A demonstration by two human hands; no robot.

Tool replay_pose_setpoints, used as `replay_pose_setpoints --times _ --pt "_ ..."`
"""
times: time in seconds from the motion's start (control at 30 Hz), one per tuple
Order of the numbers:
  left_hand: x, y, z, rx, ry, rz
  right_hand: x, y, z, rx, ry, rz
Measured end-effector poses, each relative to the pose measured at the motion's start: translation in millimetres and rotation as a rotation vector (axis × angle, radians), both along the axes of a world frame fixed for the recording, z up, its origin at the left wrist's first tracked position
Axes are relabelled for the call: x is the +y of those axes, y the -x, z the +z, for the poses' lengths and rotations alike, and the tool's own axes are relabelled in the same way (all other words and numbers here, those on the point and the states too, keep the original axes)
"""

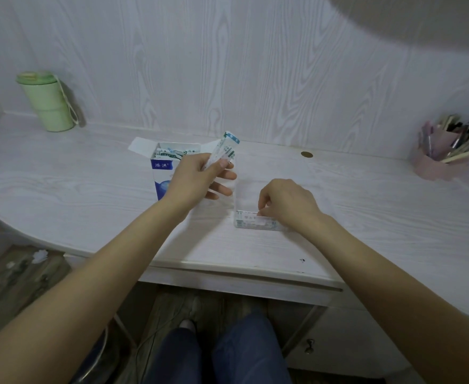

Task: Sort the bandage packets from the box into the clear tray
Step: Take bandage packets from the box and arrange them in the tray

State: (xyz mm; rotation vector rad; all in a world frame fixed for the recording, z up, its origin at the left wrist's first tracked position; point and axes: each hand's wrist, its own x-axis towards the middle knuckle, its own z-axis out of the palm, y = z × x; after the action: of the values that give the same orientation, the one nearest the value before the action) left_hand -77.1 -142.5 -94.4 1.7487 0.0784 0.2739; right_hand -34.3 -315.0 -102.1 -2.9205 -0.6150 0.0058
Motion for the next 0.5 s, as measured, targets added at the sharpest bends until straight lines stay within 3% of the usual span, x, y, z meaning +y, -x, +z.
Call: replay_pose_setpoints --times 0.23,0.33,0.4,0.5 --pt "-3 0 -1 0.017 -0.012 -0.024 3 -8 5 0.031 0.105 0.093" --pt "-2 1 0 0.040 -0.018 -0.074 -2 -13 9 0.132 0.021 0.085" --pt "-1 1 1 0.057 -0.012 -0.119 -7 -13 14 0.171 -0.232 0.059" --pt "-2 1 1 0.079 0.001 -0.169 -10 -6 22 0.306 -0.801 0.008"
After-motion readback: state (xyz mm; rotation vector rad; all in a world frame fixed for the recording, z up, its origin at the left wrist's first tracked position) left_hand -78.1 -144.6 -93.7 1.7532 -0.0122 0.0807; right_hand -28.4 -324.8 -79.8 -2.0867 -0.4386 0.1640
